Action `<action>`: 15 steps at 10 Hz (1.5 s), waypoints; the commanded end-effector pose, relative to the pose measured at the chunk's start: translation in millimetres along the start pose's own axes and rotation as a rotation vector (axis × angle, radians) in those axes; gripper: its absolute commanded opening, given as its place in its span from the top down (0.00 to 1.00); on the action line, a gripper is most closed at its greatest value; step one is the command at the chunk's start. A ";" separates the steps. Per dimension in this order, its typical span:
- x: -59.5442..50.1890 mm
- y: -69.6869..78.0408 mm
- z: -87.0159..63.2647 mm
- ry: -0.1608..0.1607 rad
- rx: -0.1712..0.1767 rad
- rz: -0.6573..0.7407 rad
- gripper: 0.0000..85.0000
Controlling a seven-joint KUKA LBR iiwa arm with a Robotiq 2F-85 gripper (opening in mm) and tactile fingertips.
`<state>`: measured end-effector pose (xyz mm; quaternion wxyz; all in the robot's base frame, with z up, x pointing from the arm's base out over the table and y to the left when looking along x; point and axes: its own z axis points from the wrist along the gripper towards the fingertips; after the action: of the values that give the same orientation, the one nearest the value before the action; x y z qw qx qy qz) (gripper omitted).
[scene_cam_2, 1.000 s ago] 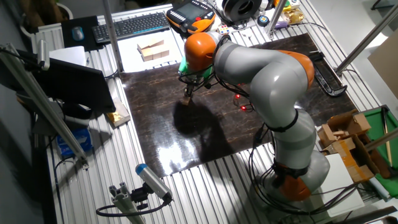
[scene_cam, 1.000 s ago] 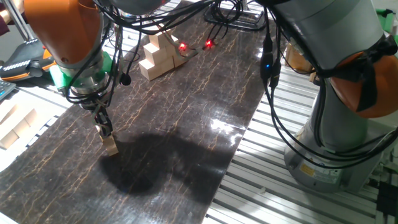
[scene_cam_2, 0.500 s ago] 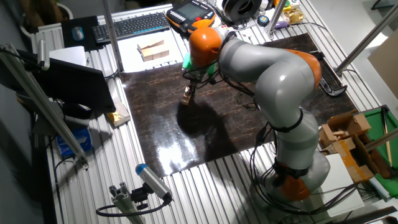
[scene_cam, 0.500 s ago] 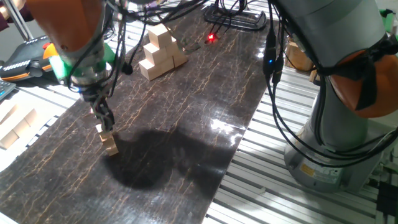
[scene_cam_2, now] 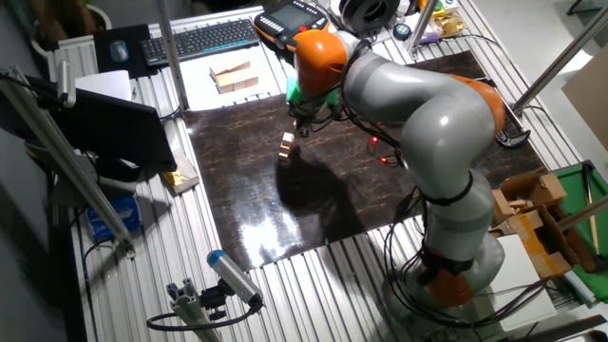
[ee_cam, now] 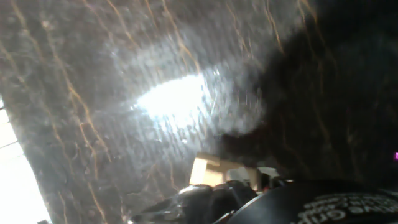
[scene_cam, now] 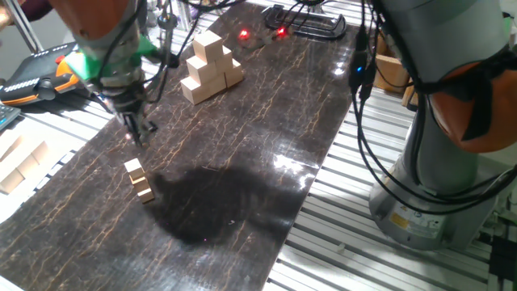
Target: Stack the blocks into a pyramid shape
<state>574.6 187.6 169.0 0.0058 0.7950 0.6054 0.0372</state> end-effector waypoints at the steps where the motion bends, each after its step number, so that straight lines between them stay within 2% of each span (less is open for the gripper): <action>1: -5.7 -0.1 -3.0 0.009 0.013 -0.368 0.99; 2: -9.2 -1.1 -5.8 -0.021 0.010 -0.494 0.99; 3: -11.0 -2.8 -8.7 -0.034 0.011 -0.630 0.99; 4: -12.7 -4.7 -12.8 -0.040 0.025 -0.817 0.99; 5: -11.3 -4.5 -16.8 -0.066 0.053 -0.926 0.99; 6: -9.6 -4.2 -23.5 -0.067 0.073 -1.001 0.99; 8: -14.7 -8.4 -29.5 -0.003 0.065 -1.122 0.99; 9: -17.3 -9.9 -31.4 0.010 0.070 -1.163 0.99; 10: -21.7 -11.5 -33.0 0.040 0.065 -1.189 0.99; 11: -24.7 -13.1 -32.0 0.052 0.063 -1.226 0.99; 12: -29.4 -15.3 -31.3 0.049 0.066 -1.272 0.99; 13: -33.4 -17.0 -30.0 0.029 0.077 -1.311 0.99; 15: -37.6 -18.4 -27.9 0.047 0.086 -1.341 0.99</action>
<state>544.8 155.3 193.9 -0.0097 0.6192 0.7848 0.0238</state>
